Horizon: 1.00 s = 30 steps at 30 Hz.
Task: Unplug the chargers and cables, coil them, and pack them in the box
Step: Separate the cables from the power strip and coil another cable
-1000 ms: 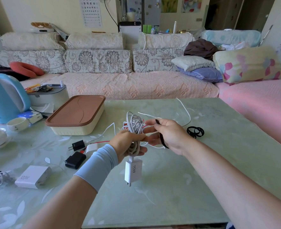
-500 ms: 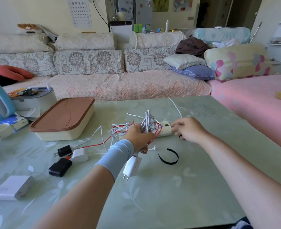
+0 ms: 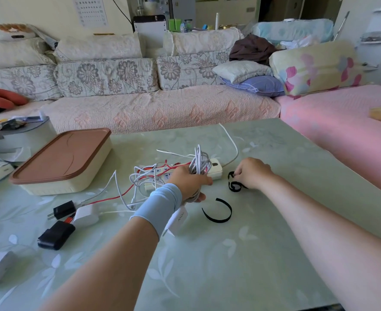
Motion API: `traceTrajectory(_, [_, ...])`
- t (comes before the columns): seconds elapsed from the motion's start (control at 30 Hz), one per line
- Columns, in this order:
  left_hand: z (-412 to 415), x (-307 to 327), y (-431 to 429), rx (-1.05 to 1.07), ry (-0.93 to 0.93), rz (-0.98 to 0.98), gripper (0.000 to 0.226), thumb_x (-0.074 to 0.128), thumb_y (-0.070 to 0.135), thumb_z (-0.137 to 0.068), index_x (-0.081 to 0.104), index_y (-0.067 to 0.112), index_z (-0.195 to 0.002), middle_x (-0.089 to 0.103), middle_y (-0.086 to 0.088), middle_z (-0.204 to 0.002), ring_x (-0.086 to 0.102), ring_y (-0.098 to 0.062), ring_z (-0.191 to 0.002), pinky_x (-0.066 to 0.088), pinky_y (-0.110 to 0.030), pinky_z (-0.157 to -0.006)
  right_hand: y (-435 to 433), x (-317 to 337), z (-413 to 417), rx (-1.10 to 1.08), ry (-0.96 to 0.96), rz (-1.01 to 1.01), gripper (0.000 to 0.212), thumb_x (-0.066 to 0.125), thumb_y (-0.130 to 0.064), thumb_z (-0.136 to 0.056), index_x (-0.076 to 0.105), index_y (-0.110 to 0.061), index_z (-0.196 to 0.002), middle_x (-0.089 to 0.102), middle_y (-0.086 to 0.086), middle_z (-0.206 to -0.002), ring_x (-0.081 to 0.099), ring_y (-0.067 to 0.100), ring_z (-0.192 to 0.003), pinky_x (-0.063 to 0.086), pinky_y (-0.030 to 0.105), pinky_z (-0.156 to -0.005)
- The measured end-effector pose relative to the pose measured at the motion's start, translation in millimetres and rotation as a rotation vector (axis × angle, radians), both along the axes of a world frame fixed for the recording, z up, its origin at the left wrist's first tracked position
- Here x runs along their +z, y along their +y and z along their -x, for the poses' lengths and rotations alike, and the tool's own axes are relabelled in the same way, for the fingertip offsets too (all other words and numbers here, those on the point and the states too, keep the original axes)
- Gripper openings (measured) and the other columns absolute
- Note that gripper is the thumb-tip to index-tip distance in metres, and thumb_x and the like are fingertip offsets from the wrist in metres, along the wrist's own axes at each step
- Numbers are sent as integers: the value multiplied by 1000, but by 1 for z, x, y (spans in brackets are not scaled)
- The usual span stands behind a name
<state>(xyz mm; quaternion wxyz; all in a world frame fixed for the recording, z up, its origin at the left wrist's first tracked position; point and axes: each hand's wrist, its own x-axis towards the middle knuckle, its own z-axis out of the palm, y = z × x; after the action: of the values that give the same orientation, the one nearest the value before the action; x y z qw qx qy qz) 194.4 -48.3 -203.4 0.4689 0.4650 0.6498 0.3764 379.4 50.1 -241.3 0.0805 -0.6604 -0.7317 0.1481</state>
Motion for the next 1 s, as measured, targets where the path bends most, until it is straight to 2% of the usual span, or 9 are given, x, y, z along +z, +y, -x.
traceTrajectory(0.13, [1,-3,-4,16,-17,-56,26,76,11,-78,60,10,-97,61,-13,-78,62,-22,-44,61,-41,-60,-12,8,3,24,-20,0,9,66,-25,-79,74,-29,-78,67,-11,-84,57,21,-89,33,35,-91])
traceTrajectory(0.23, [6,-4,-7,84,-41,-110,19,75,12,-79,60,11,-90,60,-12,-72,60,-23,-42,60,-46,-63,-23,10,3,36,70,-58,17,58,-29,-80,62,-21,-66,62,-6,-69,56,21,-71,38,33,-78])
traceTrajectory(0.33, [10,-2,-12,124,-51,-152,14,72,16,-82,62,12,-91,59,-8,-66,61,-23,-45,56,-33,-53,-33,15,4,116,358,-39,18,60,-26,-88,68,-19,-73,71,-6,-69,63,15,-66,47,30,-68])
traceTrajectory(0.43, [11,0,-14,119,-89,-185,17,72,18,-83,66,15,-98,63,-8,-73,62,-23,-48,49,-28,-54,-44,25,13,258,688,108,15,64,-11,-93,69,-17,-81,73,-4,-70,62,5,-61,46,21,-65])
traceTrajectory(0.57, [10,3,-15,55,-87,-214,24,71,15,-84,63,9,-105,63,-10,-74,64,-21,-51,46,-27,-50,-50,34,27,406,879,244,11,57,-3,-96,67,-7,-96,65,-1,-68,60,6,-62,45,14,-63])
traceTrajectory(0.63, [10,4,-15,76,-71,-223,18,72,16,-83,62,10,-96,62,-8,-68,63,-22,-51,46,-25,-48,-49,34,32,394,956,270,11,55,-2,-96,66,-3,-97,63,0,-66,59,7,-62,48,16,-63])
traceTrajectory(0.73, [17,3,-11,206,-71,-231,15,74,15,-80,59,15,-83,62,-9,-68,65,-29,-56,48,-23,-45,-44,30,36,346,977,272,15,57,-4,-96,68,-11,-88,65,-3,-66,60,9,-64,50,20,-67])
traceTrajectory(0.87, [26,2,-9,323,-160,-194,15,70,11,-81,58,11,-89,62,-14,-72,60,-24,-48,46,-22,-41,-39,21,36,310,912,279,14,62,-15,-95,69,-17,-84,71,-4,-74,62,11,-68,45,27,-71])
traceTrajectory(1.0, [30,4,-10,366,-229,-154,15,69,11,-82,55,13,-89,62,-17,-75,60,-24,-48,49,-26,-47,-39,24,42,15,1334,357,13,55,-15,-99,62,-12,-89,74,4,-81,70,18,-67,50,27,-60])
